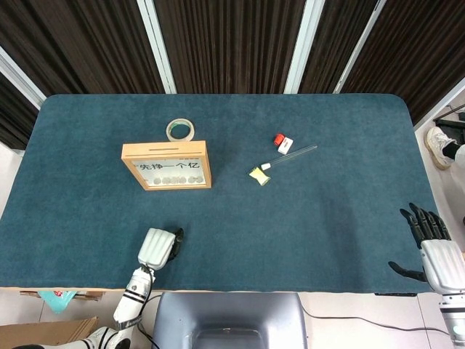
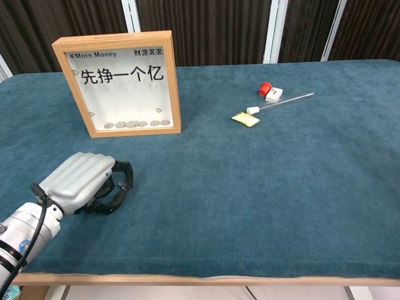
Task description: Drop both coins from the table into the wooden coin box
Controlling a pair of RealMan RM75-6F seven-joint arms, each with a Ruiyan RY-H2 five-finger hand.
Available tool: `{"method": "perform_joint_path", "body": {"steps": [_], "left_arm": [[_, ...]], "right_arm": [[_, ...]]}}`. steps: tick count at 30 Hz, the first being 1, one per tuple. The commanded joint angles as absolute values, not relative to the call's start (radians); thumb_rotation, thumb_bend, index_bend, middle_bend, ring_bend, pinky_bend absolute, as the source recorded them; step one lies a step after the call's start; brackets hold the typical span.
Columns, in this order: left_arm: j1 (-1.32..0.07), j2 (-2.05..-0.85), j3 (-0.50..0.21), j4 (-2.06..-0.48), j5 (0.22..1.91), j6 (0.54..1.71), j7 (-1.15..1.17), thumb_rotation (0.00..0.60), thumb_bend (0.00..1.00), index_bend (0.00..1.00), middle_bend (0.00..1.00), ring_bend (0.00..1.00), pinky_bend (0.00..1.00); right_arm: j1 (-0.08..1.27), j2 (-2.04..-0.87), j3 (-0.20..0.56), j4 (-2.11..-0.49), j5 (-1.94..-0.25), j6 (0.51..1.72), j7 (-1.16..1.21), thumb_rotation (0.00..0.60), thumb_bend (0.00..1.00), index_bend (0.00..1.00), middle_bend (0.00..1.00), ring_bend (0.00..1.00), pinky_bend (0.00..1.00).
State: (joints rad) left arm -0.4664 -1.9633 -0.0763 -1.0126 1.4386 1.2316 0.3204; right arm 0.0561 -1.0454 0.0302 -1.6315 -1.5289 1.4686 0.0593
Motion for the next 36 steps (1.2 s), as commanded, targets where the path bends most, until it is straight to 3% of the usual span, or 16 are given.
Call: {"method": "perform_joint_path", "body": {"steps": [1, 22, 36], "left_arm": [[-0.467, -1.964, -0.078, -1.010, 1.439, 1.233, 0.316, 0.600, 0.40, 0.52, 1.00, 1.00, 1.00], [-0.464, -1.970, -0.091, -0.978, 1.455, 1.270, 0.273, 0.600, 0.41, 0.55, 1.00, 1.00, 1.00], [-0.464, -1.982, -0.097, -0.950, 1.461, 1.288, 0.259, 0.600, 0.50, 0.61, 1.00, 1.00, 1.00]], "right_arm": [[0.056, -1.045, 0.031, -1.632, -1.527, 1.468, 0.059, 0.600, 0.19, 0.00, 0.00, 0.00, 0.00], [0.057, -1.046, 0.029, -1.634, -1.531, 1.464, 0.052, 0.600, 0.19, 0.00, 0.00, 0.00, 0.00], [0.058, -1.043, 0.028, -1.636, -1.528, 1.460, 0.053, 0.600, 0.19, 0.00, 0.00, 0.00, 0.00]]}}
